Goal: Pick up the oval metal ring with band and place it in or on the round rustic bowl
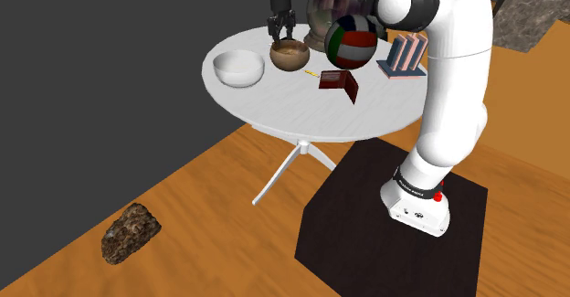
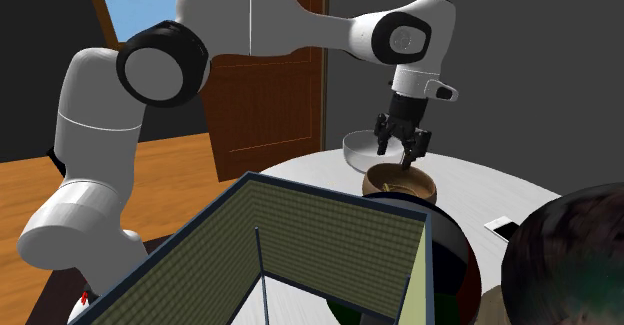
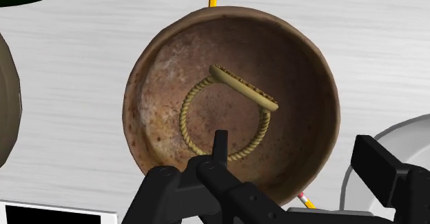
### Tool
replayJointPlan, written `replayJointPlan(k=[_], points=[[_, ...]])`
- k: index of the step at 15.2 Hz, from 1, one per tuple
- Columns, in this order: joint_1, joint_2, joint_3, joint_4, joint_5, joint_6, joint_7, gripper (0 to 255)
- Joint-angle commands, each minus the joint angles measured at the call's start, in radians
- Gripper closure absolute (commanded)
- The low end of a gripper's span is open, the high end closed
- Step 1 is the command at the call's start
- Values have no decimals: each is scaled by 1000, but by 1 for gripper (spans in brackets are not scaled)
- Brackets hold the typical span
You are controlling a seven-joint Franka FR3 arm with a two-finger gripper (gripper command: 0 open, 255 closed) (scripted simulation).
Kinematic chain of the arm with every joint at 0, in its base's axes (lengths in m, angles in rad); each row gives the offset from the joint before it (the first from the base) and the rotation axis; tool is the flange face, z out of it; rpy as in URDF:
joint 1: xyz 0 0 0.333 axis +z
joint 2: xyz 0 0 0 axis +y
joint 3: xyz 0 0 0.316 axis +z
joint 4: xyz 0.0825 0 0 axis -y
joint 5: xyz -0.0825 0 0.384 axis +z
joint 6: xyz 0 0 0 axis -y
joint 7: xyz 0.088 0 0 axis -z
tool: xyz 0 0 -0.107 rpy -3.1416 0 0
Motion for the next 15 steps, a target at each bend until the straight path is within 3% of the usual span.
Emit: replayJointPlan(k=[1,3,7,15], points=[[0,0,0,0,0,0,0,0],[0,0,0,0,0,0,0,0],[-5,76,0,247,4,-171,-2,0],[-5,76,0,247,4,-171,-2,0]])
